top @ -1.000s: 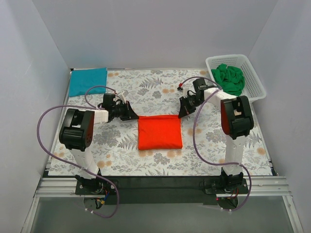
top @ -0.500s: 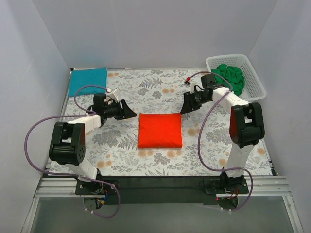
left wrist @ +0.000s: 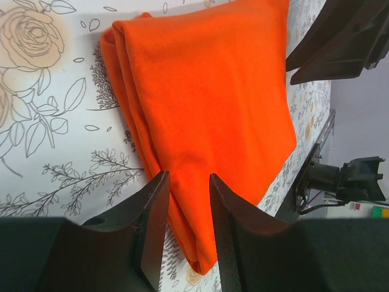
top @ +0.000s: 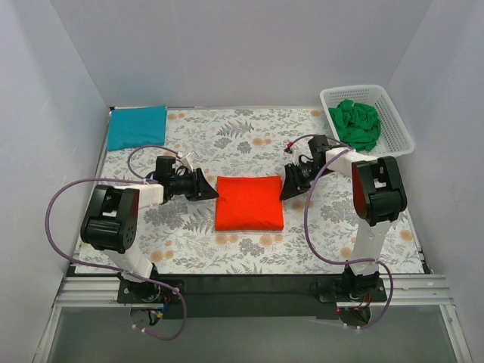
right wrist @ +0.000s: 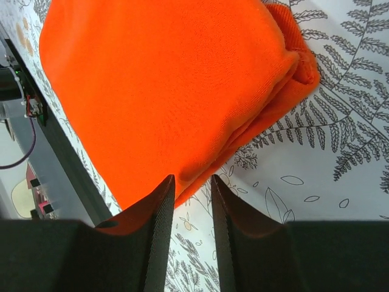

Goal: Fold and stack the t-shirts
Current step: Fold the tshirt

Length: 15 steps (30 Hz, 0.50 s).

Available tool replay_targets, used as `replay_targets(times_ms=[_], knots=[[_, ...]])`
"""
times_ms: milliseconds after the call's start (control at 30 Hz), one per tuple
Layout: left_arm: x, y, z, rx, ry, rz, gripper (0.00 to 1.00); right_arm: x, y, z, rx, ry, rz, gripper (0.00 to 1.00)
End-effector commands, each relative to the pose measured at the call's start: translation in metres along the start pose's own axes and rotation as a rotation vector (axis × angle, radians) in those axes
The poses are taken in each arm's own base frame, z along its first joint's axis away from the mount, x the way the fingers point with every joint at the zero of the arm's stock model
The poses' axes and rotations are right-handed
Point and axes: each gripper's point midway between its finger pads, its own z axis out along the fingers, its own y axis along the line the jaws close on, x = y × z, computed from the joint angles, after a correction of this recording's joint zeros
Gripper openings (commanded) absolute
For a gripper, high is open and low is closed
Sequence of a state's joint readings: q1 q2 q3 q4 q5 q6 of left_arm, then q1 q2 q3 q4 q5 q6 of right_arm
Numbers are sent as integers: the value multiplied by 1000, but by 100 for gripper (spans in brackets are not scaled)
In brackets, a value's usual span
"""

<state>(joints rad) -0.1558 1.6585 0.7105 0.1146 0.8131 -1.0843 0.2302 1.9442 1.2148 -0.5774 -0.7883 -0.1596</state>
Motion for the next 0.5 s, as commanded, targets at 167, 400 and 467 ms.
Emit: replay_targets(times_ms=[167,400,467], knots=[[3,4,16,-14,29,-7,31,0,3,6,-52,10,23,33],[5,2,21,-9,43,0,29,1,1,9,-55,18,29,29],[4,-2,20,2,41,4,25,1,0,9,-53,17,30,26]])
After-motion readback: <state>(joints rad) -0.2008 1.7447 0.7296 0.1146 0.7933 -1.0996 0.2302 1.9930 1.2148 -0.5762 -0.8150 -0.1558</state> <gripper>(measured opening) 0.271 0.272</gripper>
